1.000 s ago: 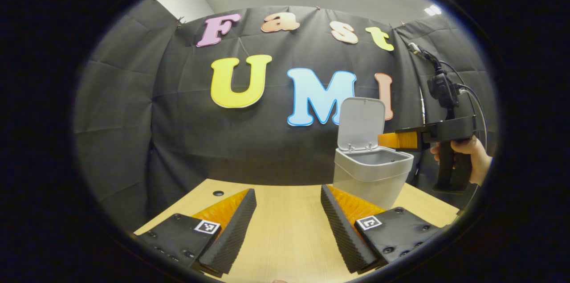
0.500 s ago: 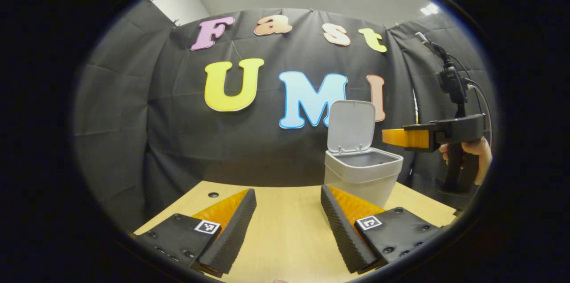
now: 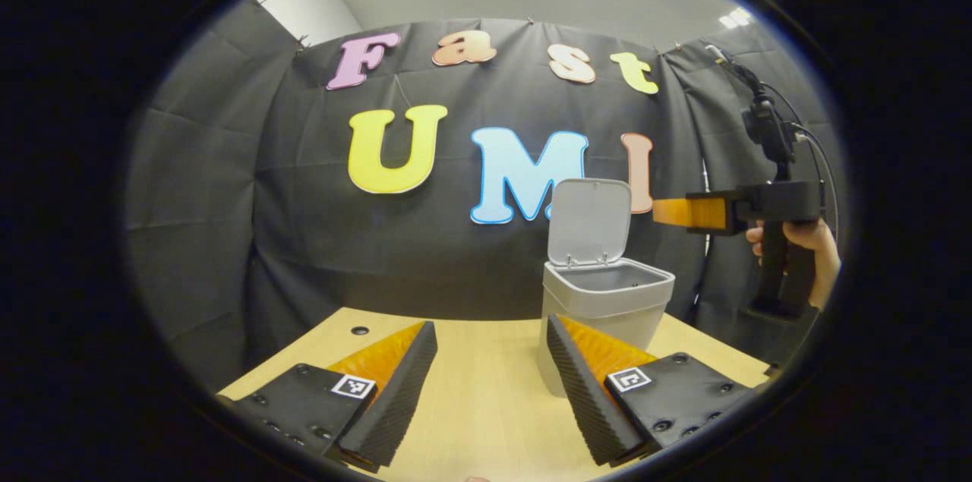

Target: Press the lid of the desktop garbage bin to open it, pick up the crumpled paper on the desktop and throw it into the bin, then pick up the pop can on the desktop and drop it into the bin, and finally close the garbage bin lid.

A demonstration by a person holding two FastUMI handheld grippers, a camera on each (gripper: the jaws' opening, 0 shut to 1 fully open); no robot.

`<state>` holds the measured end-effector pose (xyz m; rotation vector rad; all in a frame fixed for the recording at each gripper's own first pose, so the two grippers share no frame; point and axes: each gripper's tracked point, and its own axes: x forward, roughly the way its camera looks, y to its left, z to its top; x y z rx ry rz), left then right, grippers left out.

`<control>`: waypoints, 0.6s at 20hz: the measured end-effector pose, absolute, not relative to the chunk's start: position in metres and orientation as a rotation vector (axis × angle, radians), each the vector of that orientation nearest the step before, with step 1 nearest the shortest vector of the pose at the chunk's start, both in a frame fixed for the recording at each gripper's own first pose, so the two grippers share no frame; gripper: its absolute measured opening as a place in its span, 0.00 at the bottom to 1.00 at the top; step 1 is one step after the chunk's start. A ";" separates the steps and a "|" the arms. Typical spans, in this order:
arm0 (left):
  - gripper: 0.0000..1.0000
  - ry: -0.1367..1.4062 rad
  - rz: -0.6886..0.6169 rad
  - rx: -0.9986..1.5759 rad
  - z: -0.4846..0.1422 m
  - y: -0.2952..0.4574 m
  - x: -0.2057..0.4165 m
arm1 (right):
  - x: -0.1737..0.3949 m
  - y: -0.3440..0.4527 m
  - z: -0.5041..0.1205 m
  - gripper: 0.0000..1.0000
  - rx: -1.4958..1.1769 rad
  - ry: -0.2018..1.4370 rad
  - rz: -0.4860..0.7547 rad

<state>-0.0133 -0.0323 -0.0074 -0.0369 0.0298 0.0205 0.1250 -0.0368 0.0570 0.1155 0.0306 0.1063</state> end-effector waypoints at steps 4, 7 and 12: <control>0.99 0.015 0.046 -0.011 -0.001 -0.036 -0.018 | 0.162 -0.045 0.079 0.88 0.161 0.014 0.098; 0.95 0.008 0.046 0.008 0.004 -0.036 -0.013 | 0.196 -0.050 0.096 0.88 0.176 0.006 0.084; 0.95 -0.007 0.054 0.021 0.010 -0.024 -0.003 | 0.250 -0.051 0.127 0.88 0.159 -0.030 0.055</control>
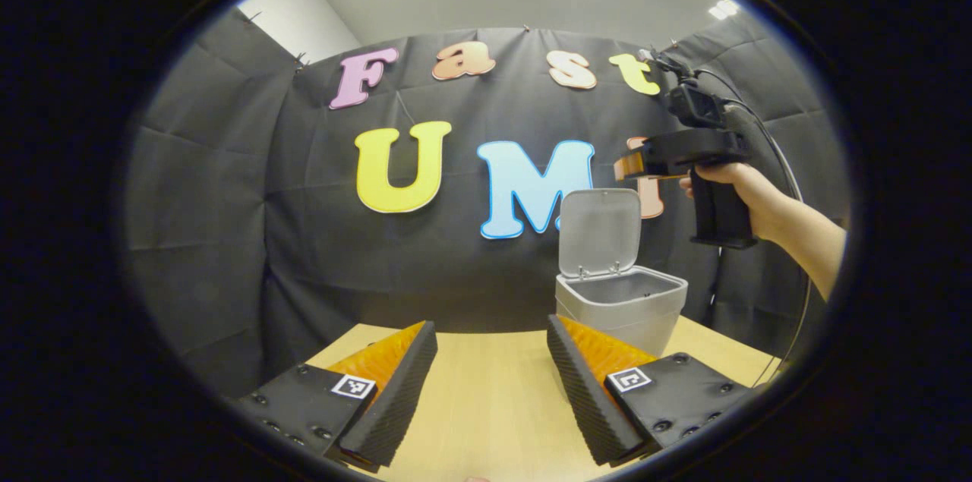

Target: Press the lid of the desktop garbage bin to open it, pick up the crumpled paper on the desktop and throw it into the bin, then pick up the pop can on the desktop and drop it into the bin, and finally close the garbage bin lid.

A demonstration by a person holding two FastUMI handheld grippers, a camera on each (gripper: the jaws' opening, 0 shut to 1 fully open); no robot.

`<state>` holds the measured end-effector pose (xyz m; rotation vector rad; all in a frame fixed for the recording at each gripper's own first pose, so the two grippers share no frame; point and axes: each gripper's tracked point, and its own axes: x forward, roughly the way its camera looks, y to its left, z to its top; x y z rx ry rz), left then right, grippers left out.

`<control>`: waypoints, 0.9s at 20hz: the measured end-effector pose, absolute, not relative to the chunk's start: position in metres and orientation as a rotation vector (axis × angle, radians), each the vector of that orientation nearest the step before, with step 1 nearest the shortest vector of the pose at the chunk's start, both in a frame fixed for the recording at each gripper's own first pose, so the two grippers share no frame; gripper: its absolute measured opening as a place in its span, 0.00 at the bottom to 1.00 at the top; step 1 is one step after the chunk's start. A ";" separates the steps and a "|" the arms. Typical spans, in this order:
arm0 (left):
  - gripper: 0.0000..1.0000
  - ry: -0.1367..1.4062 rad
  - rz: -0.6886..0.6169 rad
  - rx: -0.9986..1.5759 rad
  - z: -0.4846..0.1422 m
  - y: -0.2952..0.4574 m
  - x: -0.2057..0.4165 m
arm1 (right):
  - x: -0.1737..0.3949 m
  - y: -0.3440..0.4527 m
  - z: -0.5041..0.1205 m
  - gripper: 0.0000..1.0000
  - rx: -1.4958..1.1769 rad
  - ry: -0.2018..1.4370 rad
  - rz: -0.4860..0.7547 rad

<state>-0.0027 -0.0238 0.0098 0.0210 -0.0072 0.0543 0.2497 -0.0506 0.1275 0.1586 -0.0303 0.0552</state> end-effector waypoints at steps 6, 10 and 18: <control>1.00 -0.001 0.073 0.014 0.006 -0.001 0.010 | 0.302 -0.044 0.130 0.88 0.138 -0.012 0.029; 0.93 0.012 0.096 -0.001 0.000 0.016 0.013 | 0.323 -0.040 0.129 0.88 0.134 0.001 0.018; 1.00 0.013 0.105 -0.007 -0.002 0.027 0.014 | 0.327 -0.032 0.115 0.89 0.132 0.049 0.039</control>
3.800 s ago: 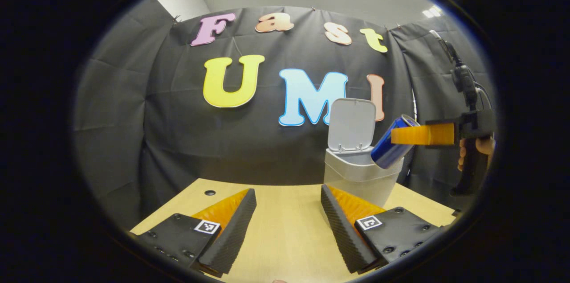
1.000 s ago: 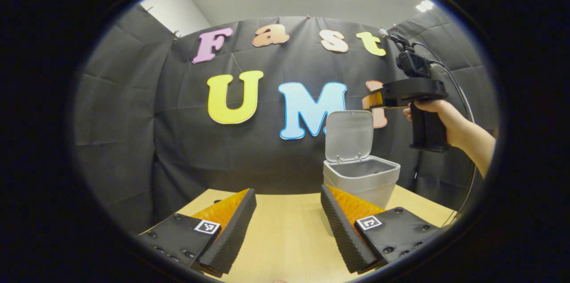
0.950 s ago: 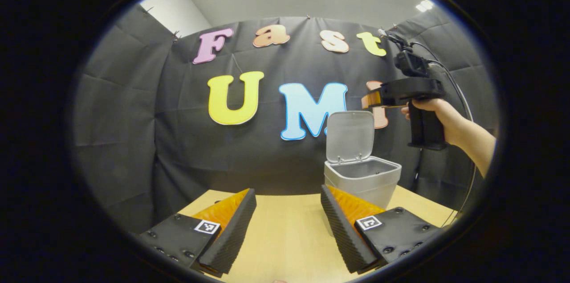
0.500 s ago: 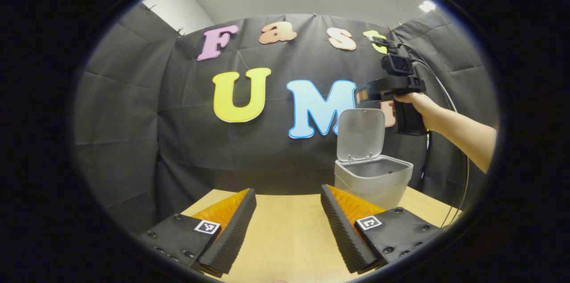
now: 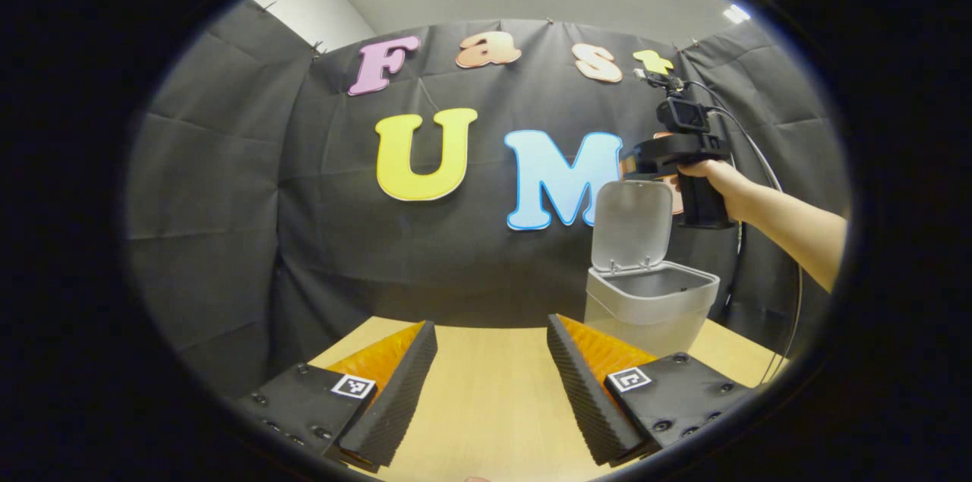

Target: Press the lid of the desktop garbage bin to open it, pick up the crumpled paper on the desktop and throw it into the bin, then pick up the pop can on the desktop and drop it into the bin, and finally close the garbage bin lid.

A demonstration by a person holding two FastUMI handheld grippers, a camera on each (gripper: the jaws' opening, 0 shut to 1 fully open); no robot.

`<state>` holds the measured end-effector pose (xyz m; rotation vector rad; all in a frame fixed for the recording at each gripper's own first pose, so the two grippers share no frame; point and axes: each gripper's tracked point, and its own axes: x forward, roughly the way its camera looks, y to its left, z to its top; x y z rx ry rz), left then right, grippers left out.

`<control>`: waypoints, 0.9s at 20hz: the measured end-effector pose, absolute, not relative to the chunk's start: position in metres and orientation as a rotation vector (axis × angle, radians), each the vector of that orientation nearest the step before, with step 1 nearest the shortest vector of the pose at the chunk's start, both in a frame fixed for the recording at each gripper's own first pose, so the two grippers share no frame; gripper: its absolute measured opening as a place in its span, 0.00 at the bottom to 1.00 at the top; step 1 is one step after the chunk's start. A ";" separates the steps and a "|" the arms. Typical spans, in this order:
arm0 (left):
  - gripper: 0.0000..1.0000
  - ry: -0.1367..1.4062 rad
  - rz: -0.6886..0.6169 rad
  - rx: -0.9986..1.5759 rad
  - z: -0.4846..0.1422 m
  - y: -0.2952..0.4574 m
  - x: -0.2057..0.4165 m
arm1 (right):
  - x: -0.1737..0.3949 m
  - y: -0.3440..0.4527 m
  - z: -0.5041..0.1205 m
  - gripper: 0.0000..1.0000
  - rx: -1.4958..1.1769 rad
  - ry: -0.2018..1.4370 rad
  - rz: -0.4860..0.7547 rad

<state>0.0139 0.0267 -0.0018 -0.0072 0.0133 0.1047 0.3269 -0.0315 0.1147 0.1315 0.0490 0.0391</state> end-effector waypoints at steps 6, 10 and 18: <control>0.95 0.014 0.088 0.004 -0.005 0.022 0.009 | 0.300 -0.030 0.108 0.87 0.114 0.015 0.033; 0.95 0.013 0.079 -0.012 -0.003 0.019 0.004 | 0.277 -0.028 0.099 0.89 0.117 0.017 0.031; 0.95 0.003 0.039 -0.006 -0.002 0.007 0.002 | 0.235 -0.024 0.068 0.89 0.184 0.068 0.065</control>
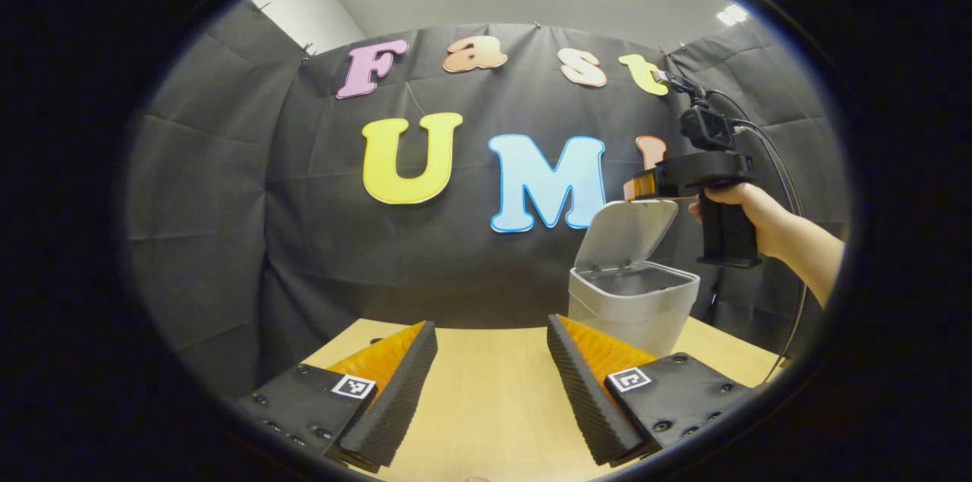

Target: Press the lid of the desktop garbage bin to open it, pick up the crumpled paper on the desktop and throw it into the bin, then pick up the pop can on the desktop and drop it into the bin, and finally close the garbage bin lid.

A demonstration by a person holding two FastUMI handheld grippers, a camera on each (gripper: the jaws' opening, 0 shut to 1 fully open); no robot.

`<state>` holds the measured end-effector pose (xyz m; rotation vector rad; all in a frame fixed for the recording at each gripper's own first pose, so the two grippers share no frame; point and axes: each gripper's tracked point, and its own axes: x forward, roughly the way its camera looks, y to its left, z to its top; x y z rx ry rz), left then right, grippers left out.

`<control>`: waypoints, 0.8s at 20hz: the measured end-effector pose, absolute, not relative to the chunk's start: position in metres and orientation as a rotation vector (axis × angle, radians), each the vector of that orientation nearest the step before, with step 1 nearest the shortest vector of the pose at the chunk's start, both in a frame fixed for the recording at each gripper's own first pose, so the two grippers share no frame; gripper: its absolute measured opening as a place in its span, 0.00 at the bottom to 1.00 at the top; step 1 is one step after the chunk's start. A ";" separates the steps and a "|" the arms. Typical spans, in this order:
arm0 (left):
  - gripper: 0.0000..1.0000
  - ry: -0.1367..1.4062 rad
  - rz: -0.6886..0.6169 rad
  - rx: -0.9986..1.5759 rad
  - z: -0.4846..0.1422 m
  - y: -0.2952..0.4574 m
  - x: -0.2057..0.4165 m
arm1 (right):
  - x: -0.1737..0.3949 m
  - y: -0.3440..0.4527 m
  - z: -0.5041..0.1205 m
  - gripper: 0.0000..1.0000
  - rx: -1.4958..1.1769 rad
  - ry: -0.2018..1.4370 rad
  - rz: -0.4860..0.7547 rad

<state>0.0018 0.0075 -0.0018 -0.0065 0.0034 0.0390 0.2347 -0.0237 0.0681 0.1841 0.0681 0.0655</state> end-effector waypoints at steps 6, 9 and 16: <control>0.95 -0.001 0.024 -0.009 -0.001 0.008 0.001 | 0.216 -0.011 0.017 0.89 0.155 0.198 0.090; 0.95 -0.001 0.028 -0.005 -0.001 0.012 -0.002 | 0.216 -0.002 -0.008 0.89 0.160 0.243 0.104; 0.91 0.007 0.052 -0.003 -0.003 0.024 -0.008 | 0.225 0.007 -0.047 0.92 0.175 0.238 0.107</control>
